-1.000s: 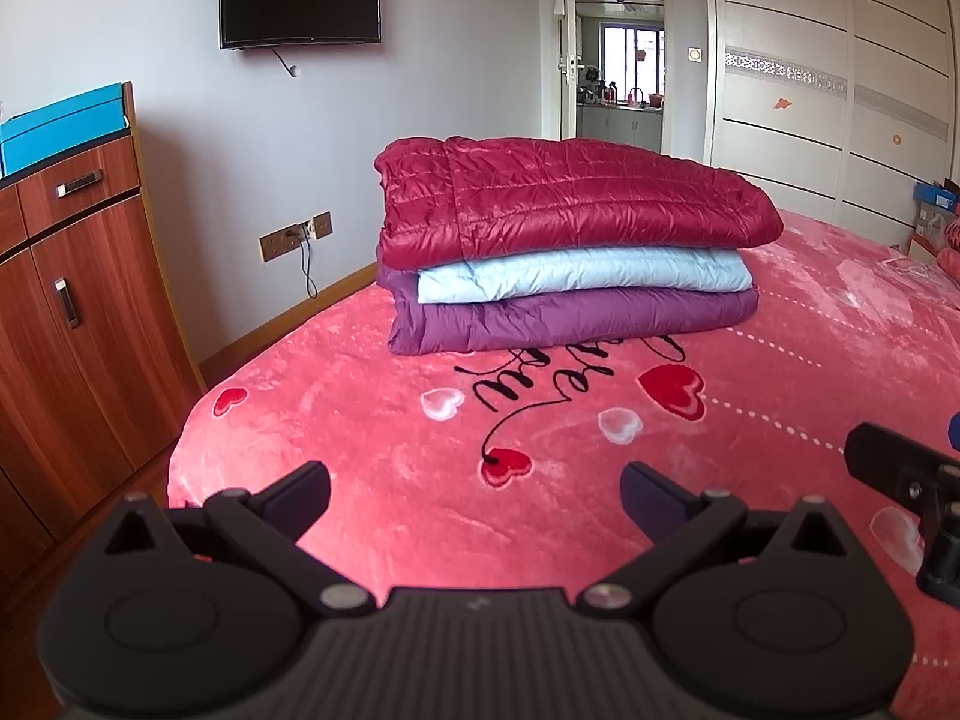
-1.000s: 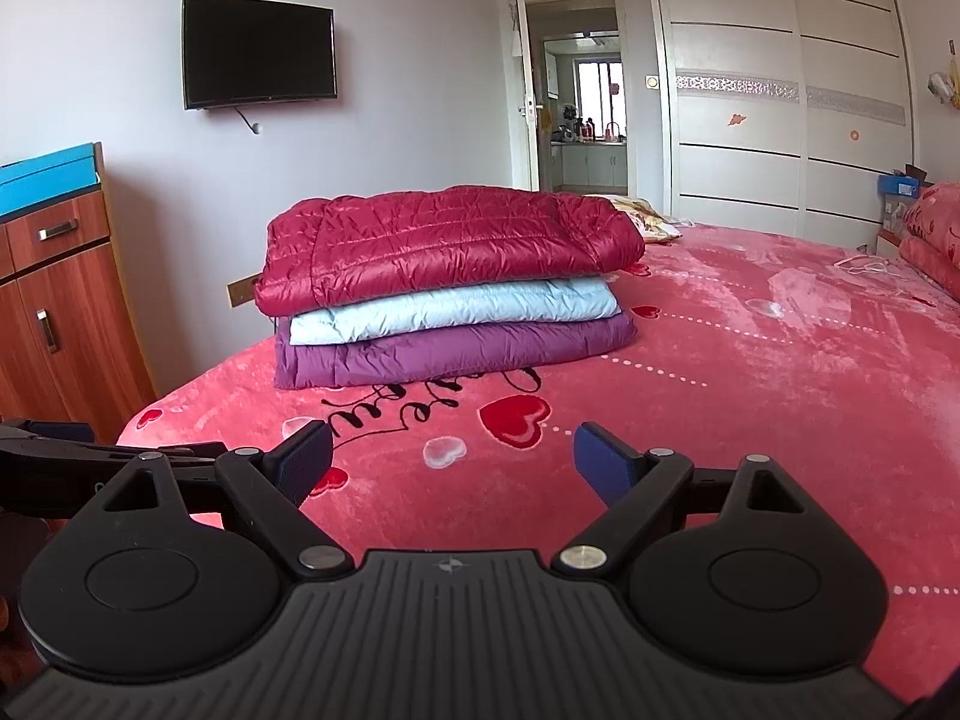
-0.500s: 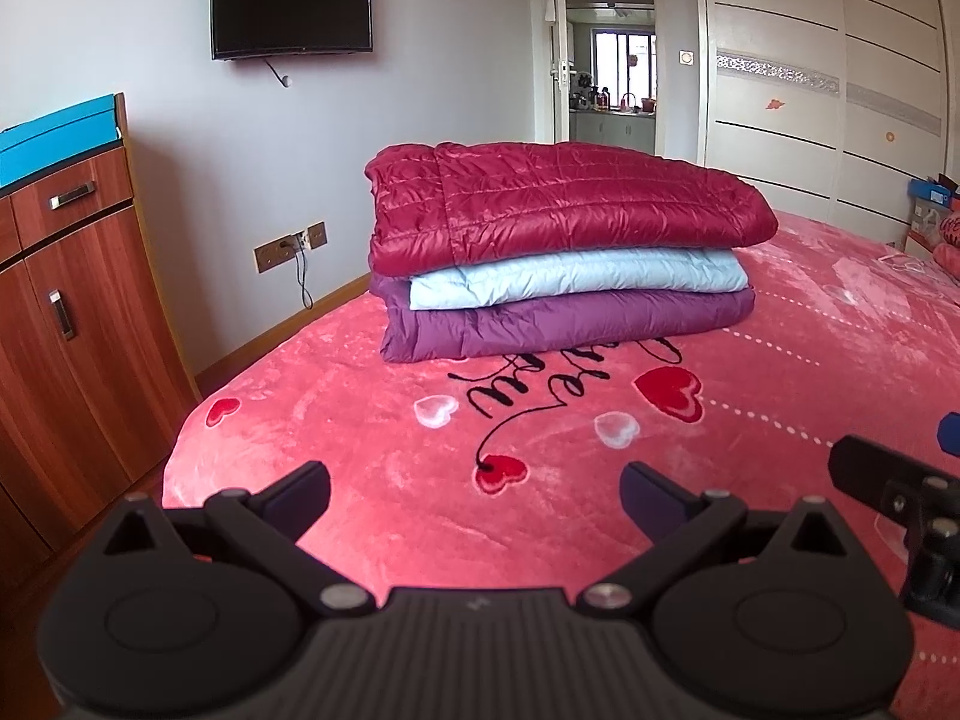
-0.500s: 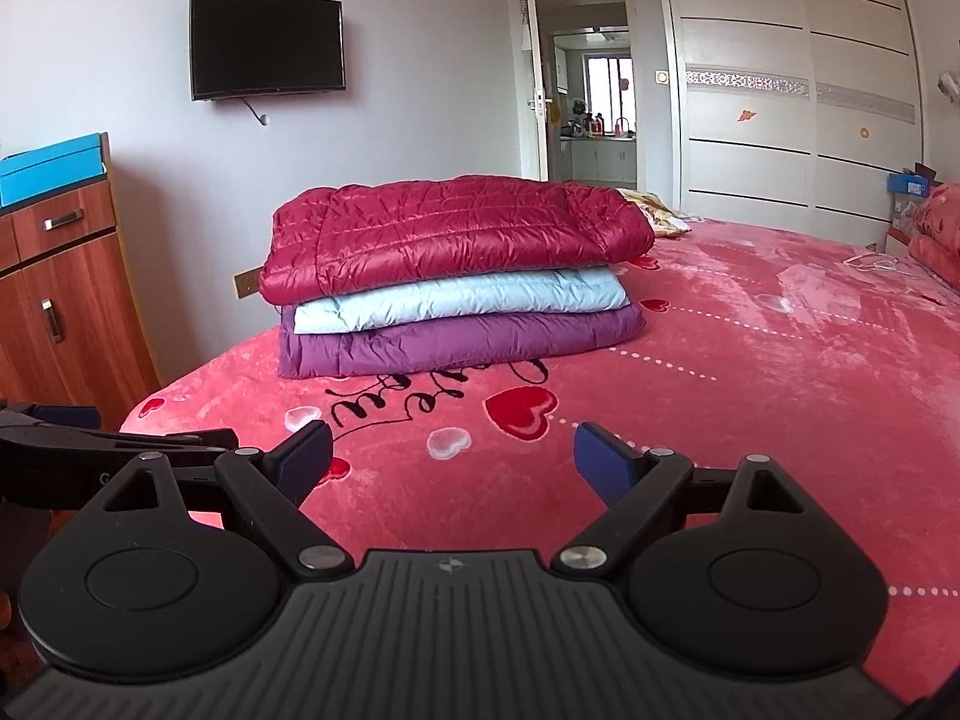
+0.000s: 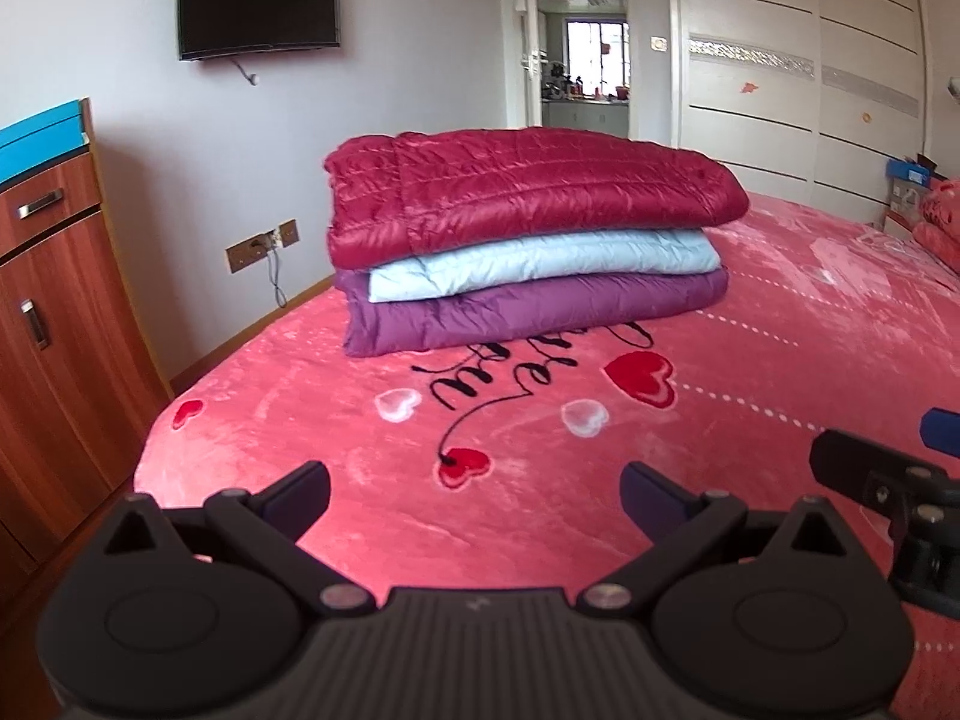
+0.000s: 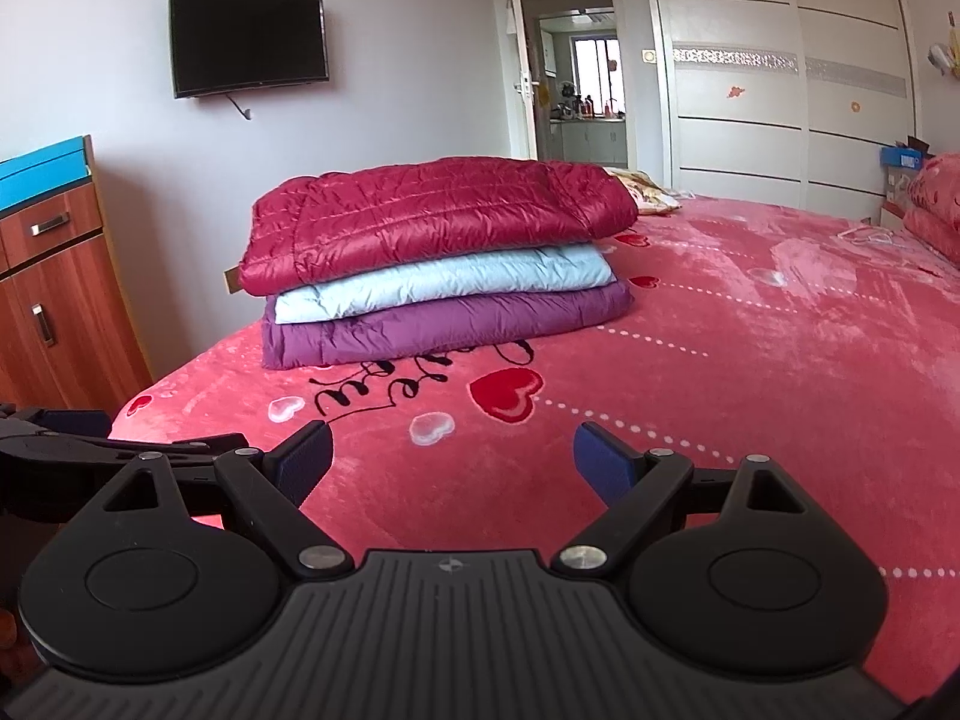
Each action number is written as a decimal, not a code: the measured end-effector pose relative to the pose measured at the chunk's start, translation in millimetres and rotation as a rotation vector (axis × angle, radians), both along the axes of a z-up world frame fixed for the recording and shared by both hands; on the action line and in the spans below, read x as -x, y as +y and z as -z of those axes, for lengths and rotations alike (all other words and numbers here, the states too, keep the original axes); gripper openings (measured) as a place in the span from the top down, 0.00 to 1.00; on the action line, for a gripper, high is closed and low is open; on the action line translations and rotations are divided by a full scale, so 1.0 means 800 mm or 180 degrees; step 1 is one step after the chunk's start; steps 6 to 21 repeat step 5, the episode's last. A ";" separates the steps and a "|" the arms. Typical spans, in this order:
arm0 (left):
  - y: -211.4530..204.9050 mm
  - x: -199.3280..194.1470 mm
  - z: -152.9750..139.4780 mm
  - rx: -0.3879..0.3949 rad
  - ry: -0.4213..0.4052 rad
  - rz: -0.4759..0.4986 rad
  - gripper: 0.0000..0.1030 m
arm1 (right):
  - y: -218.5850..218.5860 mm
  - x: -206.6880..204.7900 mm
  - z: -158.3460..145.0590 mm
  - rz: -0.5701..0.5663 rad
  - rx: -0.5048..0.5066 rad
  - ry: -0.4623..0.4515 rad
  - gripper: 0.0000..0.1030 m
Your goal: Fold large clothes
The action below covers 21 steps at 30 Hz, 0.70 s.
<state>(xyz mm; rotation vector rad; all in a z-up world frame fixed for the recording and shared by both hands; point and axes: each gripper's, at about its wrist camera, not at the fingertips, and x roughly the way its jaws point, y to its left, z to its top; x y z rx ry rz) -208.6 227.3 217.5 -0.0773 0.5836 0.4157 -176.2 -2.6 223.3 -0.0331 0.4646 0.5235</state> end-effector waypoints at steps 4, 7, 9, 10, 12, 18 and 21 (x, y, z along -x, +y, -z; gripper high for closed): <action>-0.015 -0.012 0.003 -0.0060 0.0049 0.0091 0.01 | -0.008 -0.009 0.003 0.0083 -0.0033 0.0036 0.00; -0.020 -0.017 0.004 -0.0070 0.0064 0.0110 0.01 | -0.011 -0.012 0.004 0.0122 -0.0042 0.0041 0.00; -0.020 -0.017 0.004 -0.0070 0.0064 0.0110 0.01 | -0.011 -0.012 0.004 0.0122 -0.0042 0.0041 0.00; -0.020 -0.017 0.004 -0.0070 0.0064 0.0110 0.01 | -0.011 -0.012 0.004 0.0122 -0.0042 0.0041 0.00; -0.020 -0.017 0.004 -0.0070 0.0064 0.0110 0.01 | -0.011 -0.012 0.004 0.0122 -0.0042 0.0041 0.00; -0.020 -0.017 0.004 -0.0070 0.0064 0.0110 0.01 | -0.011 -0.012 0.004 0.0122 -0.0042 0.0041 0.00; -0.020 -0.017 0.004 -0.0070 0.0064 0.0110 0.01 | -0.011 -0.012 0.004 0.0122 -0.0042 0.0041 0.00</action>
